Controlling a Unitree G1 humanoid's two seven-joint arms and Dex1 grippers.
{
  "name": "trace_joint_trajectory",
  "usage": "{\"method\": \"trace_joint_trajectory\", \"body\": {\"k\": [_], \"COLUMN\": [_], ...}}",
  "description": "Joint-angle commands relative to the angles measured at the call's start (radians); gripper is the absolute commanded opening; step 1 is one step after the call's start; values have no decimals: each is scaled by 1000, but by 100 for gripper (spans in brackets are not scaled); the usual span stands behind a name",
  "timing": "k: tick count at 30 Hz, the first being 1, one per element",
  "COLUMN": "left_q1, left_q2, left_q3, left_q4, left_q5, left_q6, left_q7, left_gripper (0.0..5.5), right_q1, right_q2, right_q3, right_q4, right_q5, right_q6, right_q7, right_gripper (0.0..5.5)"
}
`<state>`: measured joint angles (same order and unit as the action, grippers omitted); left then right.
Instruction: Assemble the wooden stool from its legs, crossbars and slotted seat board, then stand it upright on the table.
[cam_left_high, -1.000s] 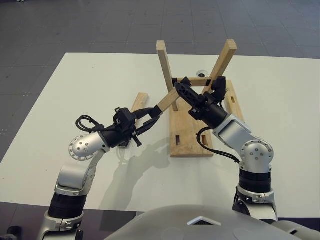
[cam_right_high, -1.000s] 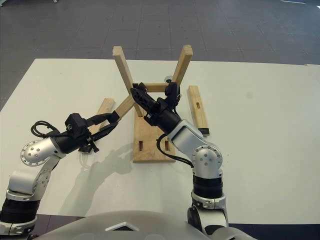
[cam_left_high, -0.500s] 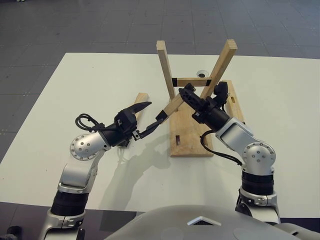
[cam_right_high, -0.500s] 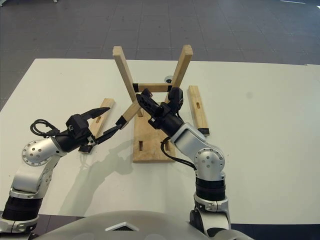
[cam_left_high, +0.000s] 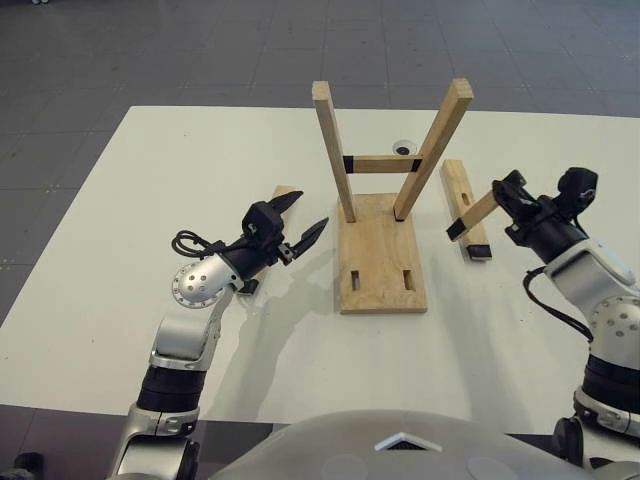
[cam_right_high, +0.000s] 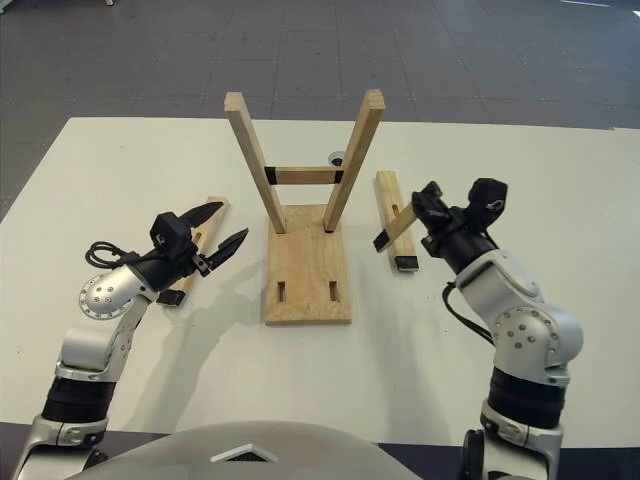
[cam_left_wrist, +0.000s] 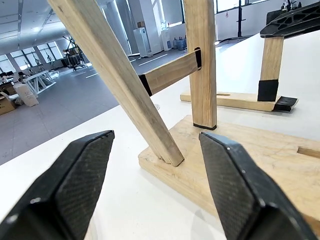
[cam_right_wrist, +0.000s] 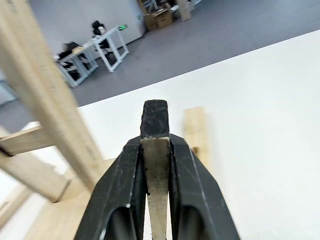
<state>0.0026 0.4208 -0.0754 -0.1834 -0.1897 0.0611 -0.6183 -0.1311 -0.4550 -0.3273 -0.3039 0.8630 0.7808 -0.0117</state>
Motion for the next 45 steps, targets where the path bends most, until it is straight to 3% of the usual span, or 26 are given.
{"method": "trace_joint_trajectory", "body": {"k": [1,13,37,45], "left_q1": [8,48,59,62], "left_q2": [10,19,16,8], "left_q3": [1,-16,-16,-22], "left_q4": [27,77,74,75], "left_q5": [27,53,67,70], "left_q6": [-13,-38,-37,-39], "left_q7": [5,-26,-20,-18], "left_gripper": [315,315,315,315], "right_q1": [-114,-316,-232,-280], "right_q2": [12,111,184,194], "right_q3": [3,137,102,141], "right_q4": [97,393,387,567], "right_q5": [-101,-398,-488,-553], "right_q6": [-67,-280,-301,-373], "right_q7": [-22,47,90,131], "right_gripper": [41,41,41,41]}}
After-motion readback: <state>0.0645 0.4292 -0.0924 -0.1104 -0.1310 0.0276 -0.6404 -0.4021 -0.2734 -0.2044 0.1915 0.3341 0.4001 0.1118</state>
